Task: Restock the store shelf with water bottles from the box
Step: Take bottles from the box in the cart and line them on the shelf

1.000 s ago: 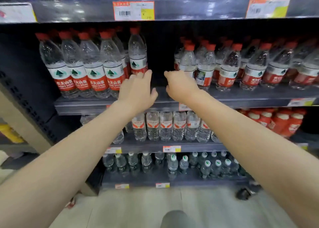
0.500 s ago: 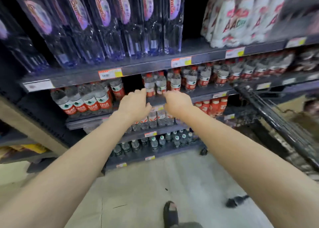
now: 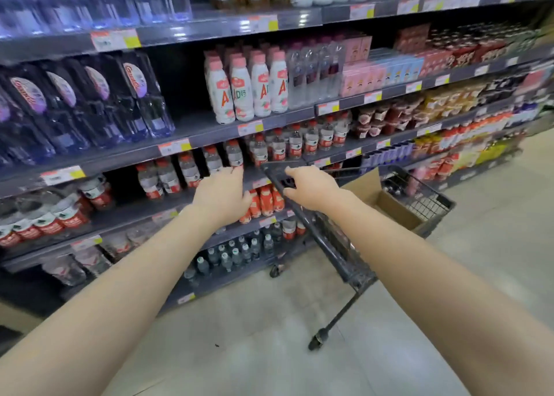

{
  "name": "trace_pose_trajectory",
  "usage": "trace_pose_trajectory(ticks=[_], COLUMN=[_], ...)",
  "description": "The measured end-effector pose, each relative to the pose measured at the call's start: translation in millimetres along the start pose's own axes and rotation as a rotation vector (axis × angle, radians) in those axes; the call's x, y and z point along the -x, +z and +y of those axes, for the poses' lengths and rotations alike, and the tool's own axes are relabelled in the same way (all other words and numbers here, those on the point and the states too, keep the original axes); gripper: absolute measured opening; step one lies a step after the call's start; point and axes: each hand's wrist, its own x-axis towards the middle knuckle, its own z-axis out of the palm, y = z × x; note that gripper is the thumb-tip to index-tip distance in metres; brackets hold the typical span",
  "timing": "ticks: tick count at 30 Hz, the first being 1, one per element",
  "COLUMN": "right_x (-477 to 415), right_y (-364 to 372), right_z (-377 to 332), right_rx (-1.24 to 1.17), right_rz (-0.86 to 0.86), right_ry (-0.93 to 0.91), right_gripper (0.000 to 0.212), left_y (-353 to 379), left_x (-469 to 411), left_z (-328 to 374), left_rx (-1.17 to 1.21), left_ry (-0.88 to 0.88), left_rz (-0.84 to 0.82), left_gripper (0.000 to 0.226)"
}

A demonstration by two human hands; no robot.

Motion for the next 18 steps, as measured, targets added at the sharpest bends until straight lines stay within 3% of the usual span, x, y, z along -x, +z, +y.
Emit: trace_pose_trajectory(ticks=[10, 18], right_x=[80, 37], right_y=[-50, -34], right_z=[208, 315], right_rx=[-0.033, -0.019], right_rz=[-0.054, -0.147], right_ry=[0.137, 0.18], right_gripper=[0.057, 0.055], left_y=[6, 54], left_x=[-44, -131], left_z=[220, 291], left_rx=[0.072, 0.132], left_ry=[0.109, 0.112], left_rz=[-0.077, -0.185], left_gripper=[0.056, 0.056])
